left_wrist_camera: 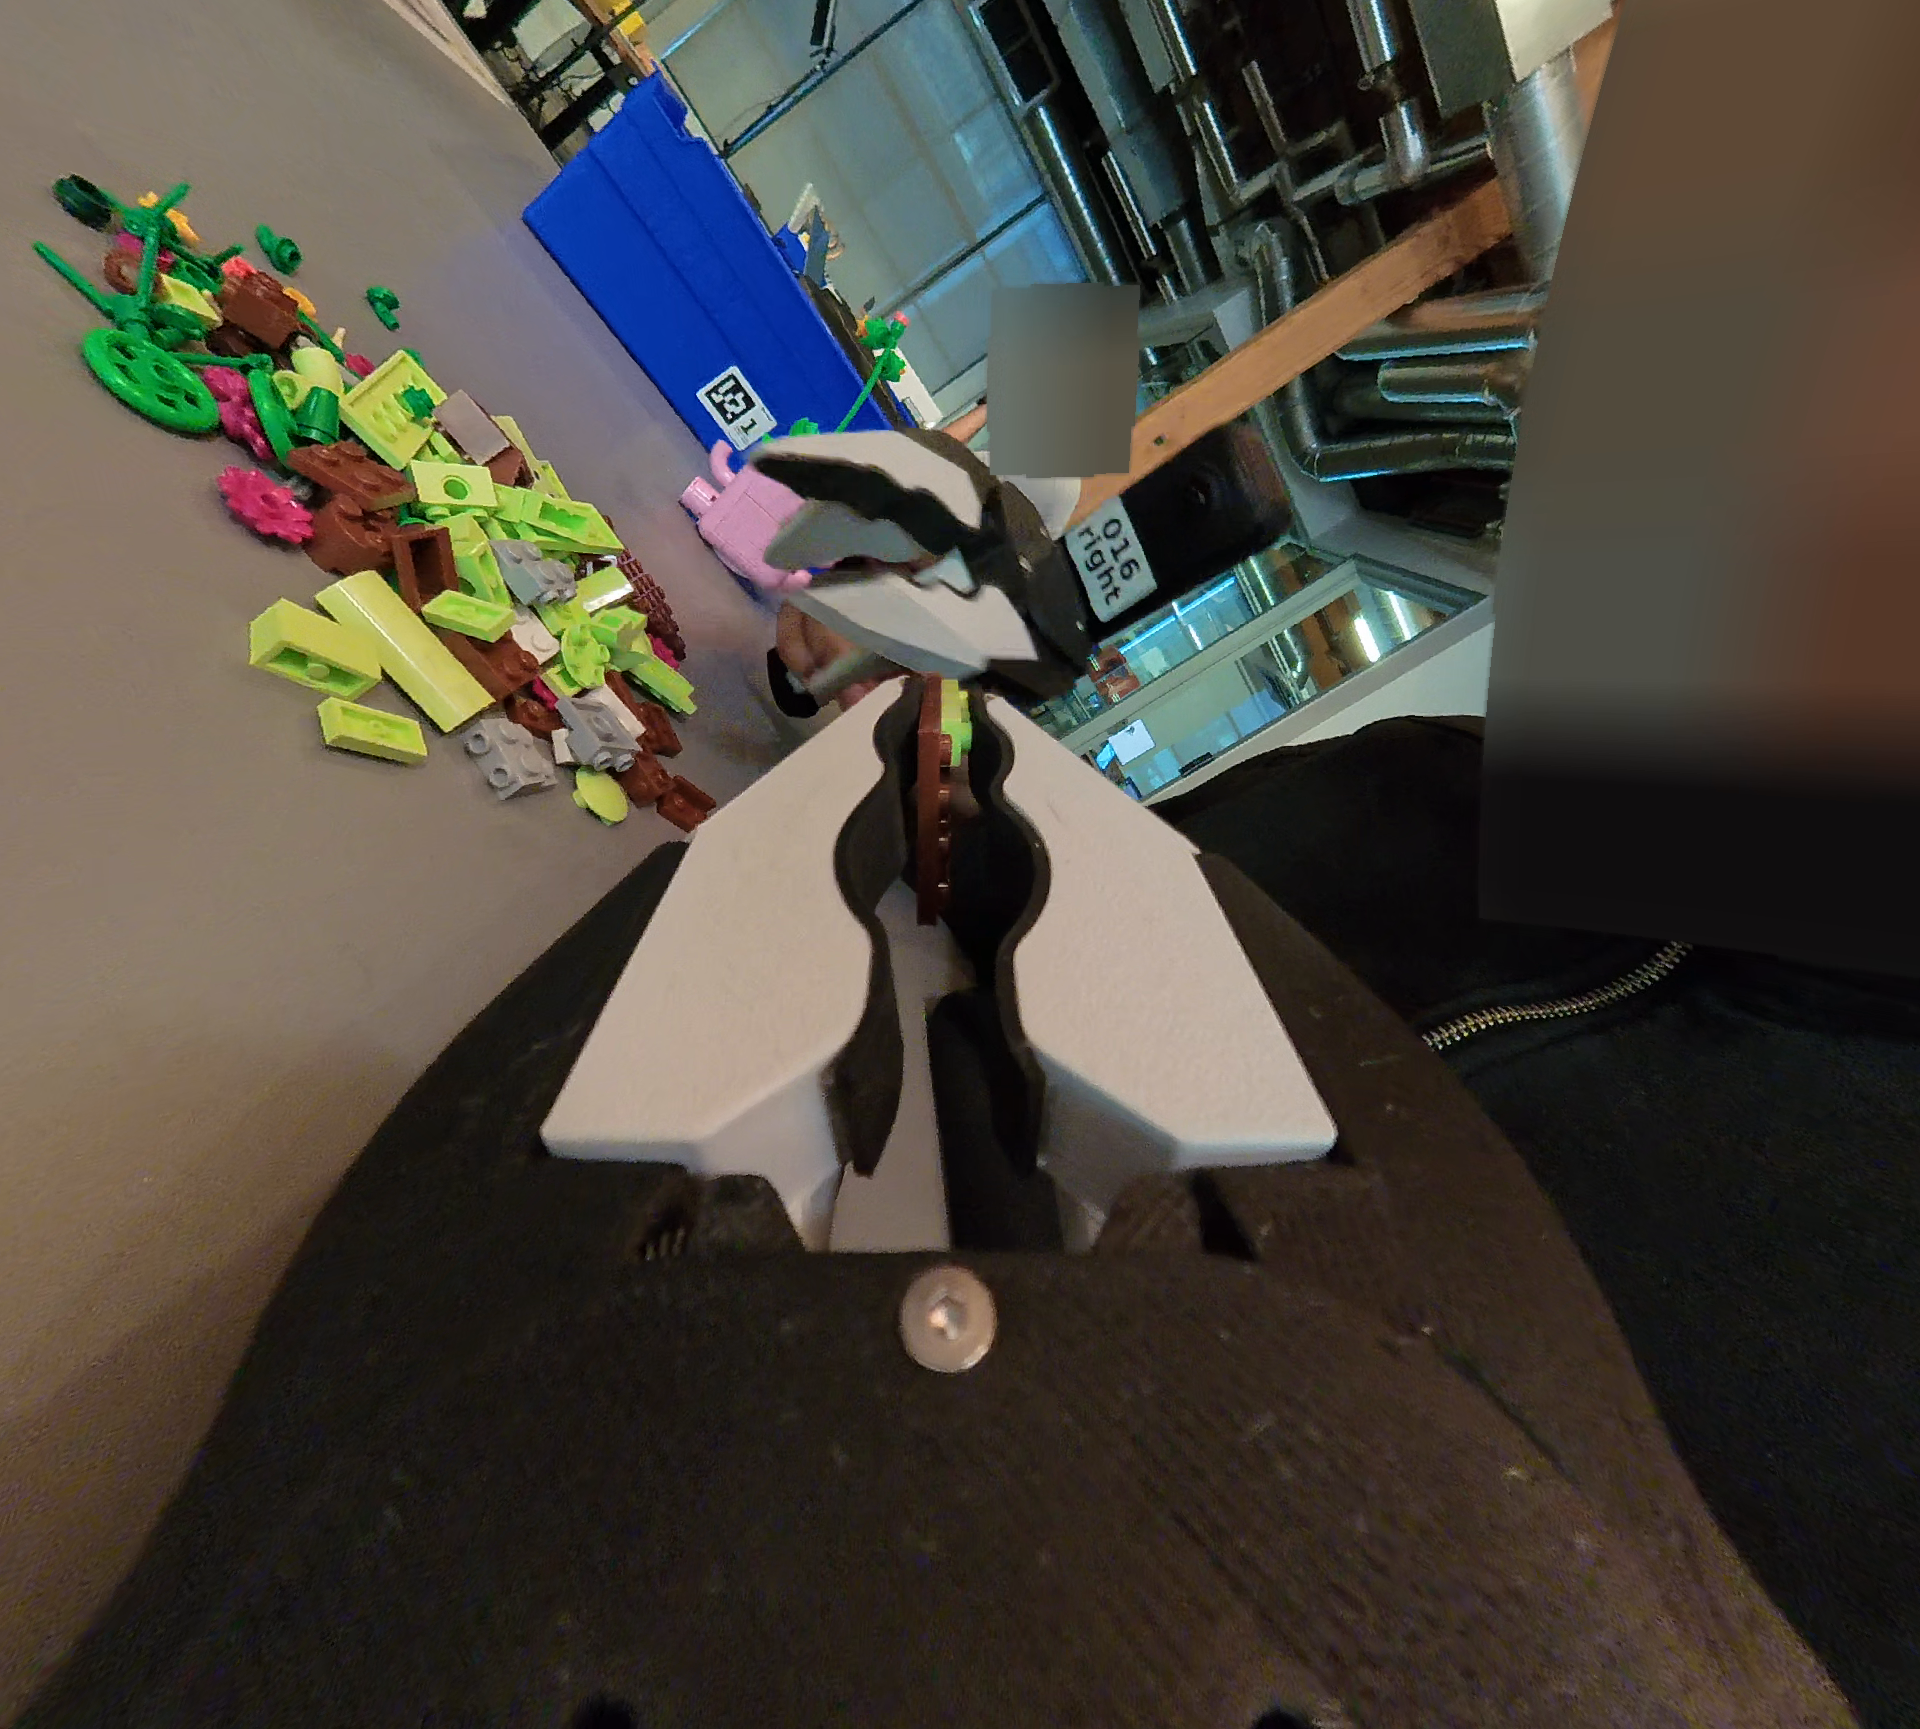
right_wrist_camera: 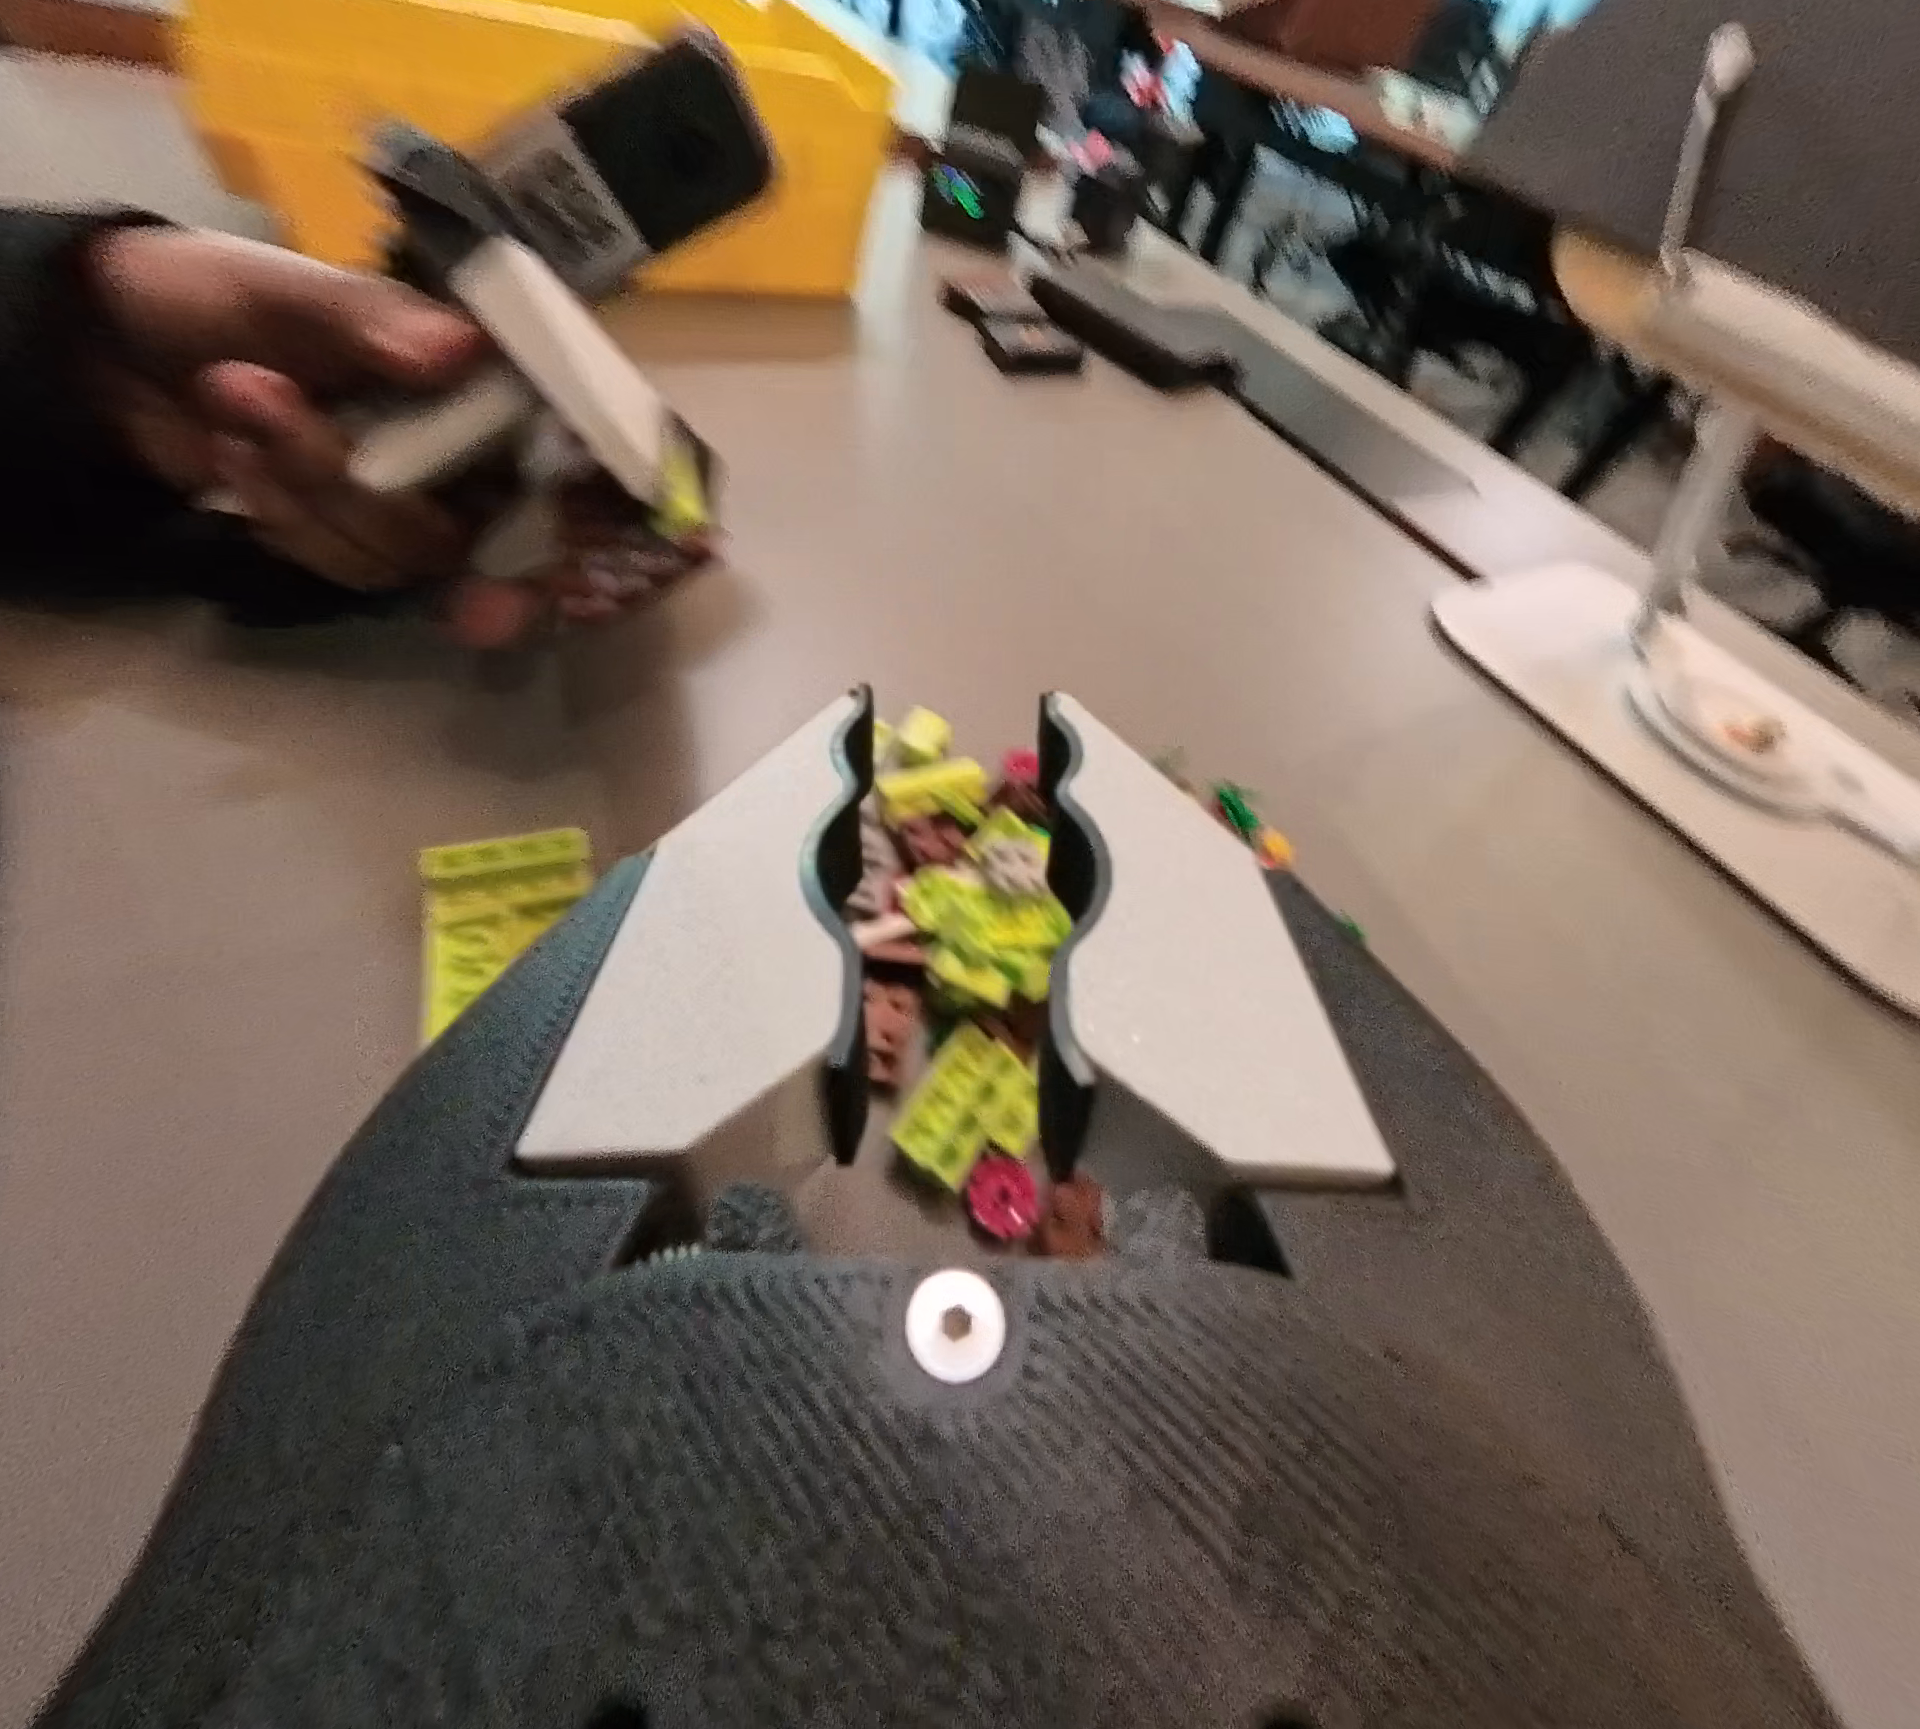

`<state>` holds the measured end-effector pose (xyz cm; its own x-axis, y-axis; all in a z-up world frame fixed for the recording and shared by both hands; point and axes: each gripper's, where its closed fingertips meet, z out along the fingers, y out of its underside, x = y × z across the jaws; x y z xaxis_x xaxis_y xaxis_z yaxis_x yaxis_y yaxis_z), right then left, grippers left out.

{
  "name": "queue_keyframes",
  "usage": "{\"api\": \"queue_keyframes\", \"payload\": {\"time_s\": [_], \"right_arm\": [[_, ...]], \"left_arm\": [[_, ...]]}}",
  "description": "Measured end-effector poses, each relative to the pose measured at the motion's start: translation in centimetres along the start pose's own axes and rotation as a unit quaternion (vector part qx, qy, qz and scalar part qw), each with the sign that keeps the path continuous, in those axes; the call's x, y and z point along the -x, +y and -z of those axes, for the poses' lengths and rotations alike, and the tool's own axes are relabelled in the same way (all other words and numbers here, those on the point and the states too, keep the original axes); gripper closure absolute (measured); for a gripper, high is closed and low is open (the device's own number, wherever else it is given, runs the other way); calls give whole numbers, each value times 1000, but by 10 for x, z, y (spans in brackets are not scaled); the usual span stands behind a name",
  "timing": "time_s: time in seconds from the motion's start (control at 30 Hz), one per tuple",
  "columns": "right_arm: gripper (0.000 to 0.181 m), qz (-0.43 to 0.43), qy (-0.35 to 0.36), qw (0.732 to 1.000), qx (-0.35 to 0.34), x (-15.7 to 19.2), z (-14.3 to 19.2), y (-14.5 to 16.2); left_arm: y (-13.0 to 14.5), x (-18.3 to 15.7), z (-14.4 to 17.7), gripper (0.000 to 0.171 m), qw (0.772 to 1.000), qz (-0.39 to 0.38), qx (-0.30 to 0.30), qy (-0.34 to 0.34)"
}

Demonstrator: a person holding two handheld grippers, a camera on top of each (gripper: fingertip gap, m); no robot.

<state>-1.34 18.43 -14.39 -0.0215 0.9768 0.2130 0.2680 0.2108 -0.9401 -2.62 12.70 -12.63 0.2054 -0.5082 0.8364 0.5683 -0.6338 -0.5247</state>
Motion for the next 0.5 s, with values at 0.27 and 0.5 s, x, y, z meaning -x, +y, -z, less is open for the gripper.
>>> {"api": "queue_keyframes", "payload": {"time_s": [0.27, 0.5], "right_arm": [[143, -27, -135, 988, -65, 60, -6, -27], [172, -43, -138, 989, -34, 60, -11, -19]], "left_arm": [[3, 0, -2, 169, 1000, -7, 9, -2], [12, -2, -7, 158, 999, -17, 35, -2]]}}
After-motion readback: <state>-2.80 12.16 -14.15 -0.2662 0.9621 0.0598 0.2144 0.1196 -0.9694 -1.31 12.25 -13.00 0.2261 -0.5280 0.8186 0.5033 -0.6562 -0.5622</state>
